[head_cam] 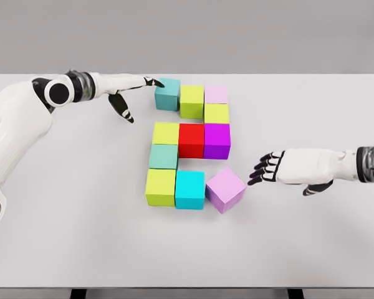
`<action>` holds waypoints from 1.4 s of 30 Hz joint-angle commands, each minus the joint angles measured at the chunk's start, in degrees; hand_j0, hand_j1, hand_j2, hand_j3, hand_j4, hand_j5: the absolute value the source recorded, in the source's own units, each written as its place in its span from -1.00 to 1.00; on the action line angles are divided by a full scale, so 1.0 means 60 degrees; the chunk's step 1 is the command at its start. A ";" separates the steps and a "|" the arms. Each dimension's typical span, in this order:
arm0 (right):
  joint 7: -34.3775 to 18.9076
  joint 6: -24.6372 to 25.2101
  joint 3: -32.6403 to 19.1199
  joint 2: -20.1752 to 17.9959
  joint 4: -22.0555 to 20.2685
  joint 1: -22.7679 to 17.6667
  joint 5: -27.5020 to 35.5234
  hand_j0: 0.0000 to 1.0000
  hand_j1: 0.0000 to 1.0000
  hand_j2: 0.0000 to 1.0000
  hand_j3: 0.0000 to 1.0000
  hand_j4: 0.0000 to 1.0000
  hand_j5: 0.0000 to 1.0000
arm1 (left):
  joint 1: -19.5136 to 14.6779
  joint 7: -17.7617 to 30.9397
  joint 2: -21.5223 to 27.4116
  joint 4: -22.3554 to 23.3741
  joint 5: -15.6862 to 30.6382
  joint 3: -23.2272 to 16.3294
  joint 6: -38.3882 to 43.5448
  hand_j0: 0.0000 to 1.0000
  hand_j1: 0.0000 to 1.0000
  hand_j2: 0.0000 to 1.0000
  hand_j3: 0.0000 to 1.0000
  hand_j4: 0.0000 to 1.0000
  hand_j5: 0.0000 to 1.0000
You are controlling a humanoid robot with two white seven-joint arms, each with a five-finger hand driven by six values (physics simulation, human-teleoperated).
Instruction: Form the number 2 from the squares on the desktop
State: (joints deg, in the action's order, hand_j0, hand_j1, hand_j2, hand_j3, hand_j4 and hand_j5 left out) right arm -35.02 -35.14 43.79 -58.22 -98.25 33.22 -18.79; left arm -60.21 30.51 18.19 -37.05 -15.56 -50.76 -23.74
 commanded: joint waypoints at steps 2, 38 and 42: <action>0.0003 0.0023 0.0010 -0.0023 -0.0001 -0.0044 0.0042 1.00 1.00 1.00 1.00 1.00 1.00 | 0.0015 -0.0002 0.0015 0.0008 0.0044 0.0022 -0.0203 1.00 1.00 1.00 1.00 1.00 1.00; 0.0003 0.0023 0.0128 0.0504 0.0072 -0.0015 -0.0618 1.00 1.00 1.00 1.00 1.00 1.00 | 0.0117 -0.0031 0.0440 0.0418 0.0718 0.0022 -0.0453 1.00 1.00 1.00 1.00 1.00 1.00; 0.0003 0.0023 0.0128 0.0490 0.0057 -0.0029 -0.0632 1.00 1.00 1.00 1.00 1.00 1.00 | 0.0117 -0.0031 0.0221 0.0667 0.0366 0.0037 -0.0438 1.00 1.00 1.00 1.00 1.00 1.00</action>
State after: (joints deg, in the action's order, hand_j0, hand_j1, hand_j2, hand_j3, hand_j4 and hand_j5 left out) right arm -35.02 -35.14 44.58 -55.18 -97.86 33.05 -22.84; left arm -59.59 30.34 20.17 -33.69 -12.84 -50.72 -26.79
